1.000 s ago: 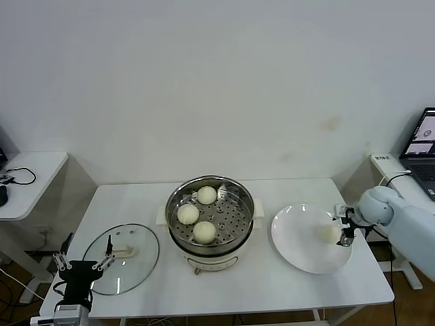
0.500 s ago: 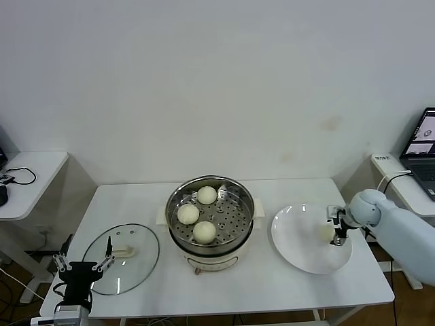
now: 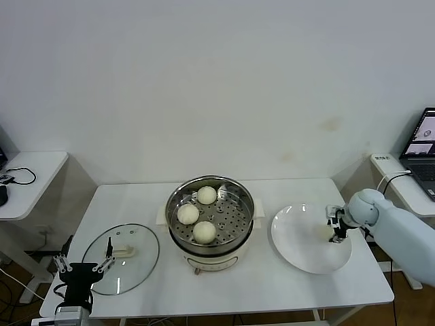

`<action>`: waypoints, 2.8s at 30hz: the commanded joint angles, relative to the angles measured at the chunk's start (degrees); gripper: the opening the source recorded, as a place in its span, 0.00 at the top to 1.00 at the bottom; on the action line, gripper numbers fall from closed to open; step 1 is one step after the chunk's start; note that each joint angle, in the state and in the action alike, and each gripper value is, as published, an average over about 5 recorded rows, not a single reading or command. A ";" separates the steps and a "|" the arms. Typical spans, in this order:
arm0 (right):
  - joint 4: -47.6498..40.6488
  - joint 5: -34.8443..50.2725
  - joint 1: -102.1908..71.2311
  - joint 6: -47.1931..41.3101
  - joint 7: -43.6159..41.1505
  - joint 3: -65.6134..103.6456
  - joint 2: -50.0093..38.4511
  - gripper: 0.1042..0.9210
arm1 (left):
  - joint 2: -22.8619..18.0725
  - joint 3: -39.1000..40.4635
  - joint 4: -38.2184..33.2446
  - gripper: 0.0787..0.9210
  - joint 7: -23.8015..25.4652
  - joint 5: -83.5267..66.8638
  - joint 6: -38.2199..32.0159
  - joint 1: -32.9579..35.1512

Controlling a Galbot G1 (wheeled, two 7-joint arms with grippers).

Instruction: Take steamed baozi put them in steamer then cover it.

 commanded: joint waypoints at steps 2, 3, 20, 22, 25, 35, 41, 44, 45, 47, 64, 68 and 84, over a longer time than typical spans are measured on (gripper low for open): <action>2.69 2.50 3.80 -0.51 -1.67 -1.86 -2.34 0.42 | 0.17 -0.15 -0.14 0.12 0.00 -0.07 -0.02 0.09; 3.64 3.29 4.83 -0.78 -1.92 -2.58 -3.11 0.42 | 0.23 -0.20 -0.19 0.12 0.00 -0.09 -0.01 0.09; 18.54 29.04 46.47 -9.65 -0.66 -33.27 -2.46 0.41 | 0.55 1.57 -0.31 0.12 0.12 -1.46 0.24 -0.59; 19.87 32.81 50.54 -11.13 0.22 -35.63 0.23 0.41 | 0.62 2.09 -0.24 0.12 0.10 -2.34 0.41 -0.78; 22.08 38.42 53.85 -13.45 2.03 -37.78 3.84 0.40 | 0.64 2.66 -0.03 0.12 -0.01 -3.92 0.56 -1.15; 27.30 50.60 52.89 -19.47 8.64 -39.52 12.42 0.39 | 1.67 2.63 3.24 0.12 0.06 -17.01 -4.31 -2.17; 25.38 51.25 48.11 -20.94 11.20 -39.54 16.22 0.39 | 1.65 3.20 4.43 0.12 1.05 -18.63 -7.61 -1.95; 23.94 50.36 45.58 -22.09 12.13 -39.88 17.93 0.39 | 1.32 3.32 4.37 0.12 1.10 -17.17 -7.92 -2.06; 23.52 49.95 44.68 -22.52 12.36 -40.05 18.43 0.39 | 1.25 3.33 4.28 0.12 1.08 -16.84 -7.92 -2.12; 22.85 48.83 43.18 -23.00 12.48 -40.31 19.10 0.39 | 1.17 3.24 4.06 0.12 1.03 -16.46 -7.91 -2.19; 18.81 41.02 35.90 -23.31 13.15 -40.08 19.38 0.39 | 0.95 2.62 3.42 0.12 0.83 -15.04 -8.01 -1.89; 18.26 40.53 35.33 -23.21 13.50 -39.60 19.60 0.39 | 0.90 2.63 3.57 0.12 0.80 -14.75 -8.00 -1.83; 20.43 40.00 36.37 -23.06 13.52 -36.80 17.48 0.17 | 0.58 2.69 3.68 0.12 0.82 -14.06 -8.00 -1.98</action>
